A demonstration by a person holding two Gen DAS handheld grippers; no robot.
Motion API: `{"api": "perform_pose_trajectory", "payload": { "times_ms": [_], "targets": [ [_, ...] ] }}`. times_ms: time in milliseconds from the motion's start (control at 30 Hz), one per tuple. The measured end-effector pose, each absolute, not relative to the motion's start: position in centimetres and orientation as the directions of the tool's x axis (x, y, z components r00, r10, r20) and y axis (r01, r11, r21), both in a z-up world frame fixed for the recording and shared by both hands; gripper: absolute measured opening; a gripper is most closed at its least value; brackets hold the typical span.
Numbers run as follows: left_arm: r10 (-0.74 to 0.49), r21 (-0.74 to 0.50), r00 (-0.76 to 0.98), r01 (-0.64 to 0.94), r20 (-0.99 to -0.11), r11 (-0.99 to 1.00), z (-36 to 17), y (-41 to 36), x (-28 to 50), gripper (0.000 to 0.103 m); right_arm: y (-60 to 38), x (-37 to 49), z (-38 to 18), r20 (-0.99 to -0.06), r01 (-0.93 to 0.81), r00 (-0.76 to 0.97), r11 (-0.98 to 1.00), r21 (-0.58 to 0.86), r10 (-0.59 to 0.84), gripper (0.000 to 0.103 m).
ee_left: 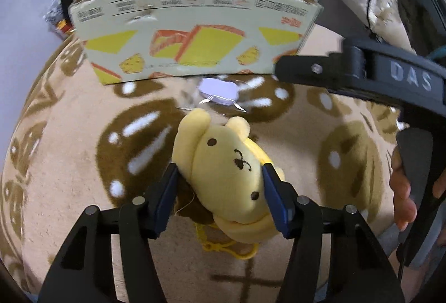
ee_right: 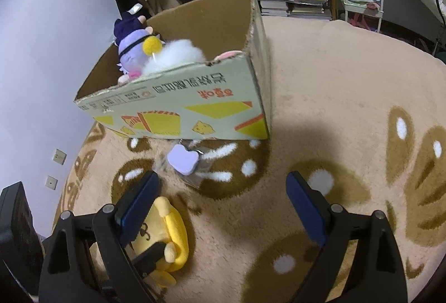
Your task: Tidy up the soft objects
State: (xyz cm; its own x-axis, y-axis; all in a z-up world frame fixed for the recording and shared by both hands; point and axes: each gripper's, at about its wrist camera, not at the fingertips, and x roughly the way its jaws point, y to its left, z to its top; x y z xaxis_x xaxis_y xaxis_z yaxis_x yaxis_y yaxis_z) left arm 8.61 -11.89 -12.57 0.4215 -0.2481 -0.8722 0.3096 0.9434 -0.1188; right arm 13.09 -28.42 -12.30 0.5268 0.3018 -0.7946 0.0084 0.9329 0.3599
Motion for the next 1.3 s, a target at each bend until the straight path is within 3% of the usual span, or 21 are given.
{"api": "perform_pose_trajectory", "payload": {
  "times_ms": [233, 333, 467, 700, 800, 1100, 1167, 1300],
  "targets": [
    [-0.223, -0.097, 0.467, 0.278, -0.856, 0.956, -11.6, -10.3, 10.2, 0.059, -27.4, 13.9, -12.6, -0.773, -0.005, 0.513, 0.902, 0.431, 0.373, 0.086],
    [-0.218, -0.106, 0.475, 0.251, -0.853, 0.962, -11.5, -9.6, 11.0, 0.059, -26.7, 14.4, -13.0, -0.781, -0.013, 0.502, 0.906, 0.423, 0.372, 0.074],
    [-0.191, -0.095, 0.488, 0.214, -0.852, 0.972, -11.5, -8.6, 11.7, 0.059, -26.0, 15.1, -14.2, -0.794, -0.004, 0.468, 0.9, 0.437, 0.388, 0.067],
    [-0.149, -0.069, 0.487, 0.178, -0.861, 0.982, -11.7, -7.4, 11.9, 0.059, -24.7, 15.9, -16.0, -0.824, -0.006, 0.427, 0.912, 0.41, 0.373, 0.065],
    [-0.139, -0.064, 0.487, 0.168, -0.862, 0.984, -11.8, -7.2, 11.8, 0.059, -24.0, 16.3, -16.5, -0.825, -0.021, 0.414, 0.911, 0.413, 0.384, 0.056],
    [-0.141, -0.071, 0.48, 0.161, -0.866, 0.984, -12.2, -7.0, 11.8, 0.059, -22.6, 17.1, -17.7, -0.824, -0.025, 0.406, 0.906, 0.423, 0.396, 0.055],
    [-0.139, -0.069, 0.48, 0.162, -0.866, 0.984, -12.2, -7.0, 11.9, 0.059, -22.5, 17.2, -17.7, -0.83, -0.017, 0.412, 0.914, 0.406, 0.376, 0.045],
    [-0.142, -0.076, 0.477, 0.155, -0.867, 0.985, -12.3, -6.8, 12.0, 0.059, -22.1, 17.2, -17.5, -0.839, -0.013, 0.416, 0.925, 0.381, 0.351, 0.039]
  ]
}}
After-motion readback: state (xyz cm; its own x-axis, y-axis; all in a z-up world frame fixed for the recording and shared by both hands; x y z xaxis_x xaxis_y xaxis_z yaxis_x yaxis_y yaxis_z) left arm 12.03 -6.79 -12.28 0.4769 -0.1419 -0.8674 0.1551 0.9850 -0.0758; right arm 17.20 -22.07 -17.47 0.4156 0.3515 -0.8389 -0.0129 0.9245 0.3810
